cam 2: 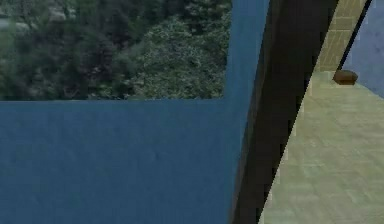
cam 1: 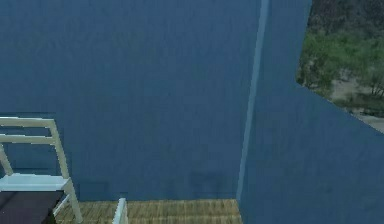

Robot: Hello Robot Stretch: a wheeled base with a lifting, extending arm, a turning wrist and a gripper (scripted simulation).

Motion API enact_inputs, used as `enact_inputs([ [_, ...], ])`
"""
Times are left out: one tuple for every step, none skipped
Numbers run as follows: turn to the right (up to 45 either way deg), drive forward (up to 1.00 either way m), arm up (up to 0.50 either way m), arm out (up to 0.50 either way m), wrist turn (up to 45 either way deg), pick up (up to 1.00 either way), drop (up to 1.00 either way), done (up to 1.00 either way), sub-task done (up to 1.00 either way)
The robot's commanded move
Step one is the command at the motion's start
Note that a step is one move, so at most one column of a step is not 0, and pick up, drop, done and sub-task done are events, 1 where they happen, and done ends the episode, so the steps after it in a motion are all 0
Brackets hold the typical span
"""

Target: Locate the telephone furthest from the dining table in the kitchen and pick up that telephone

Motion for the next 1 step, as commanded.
enact_inputs([
  [42.0,0.0,0.0,0.0,0.0,0.0,0.0,0.0,0.0],
])
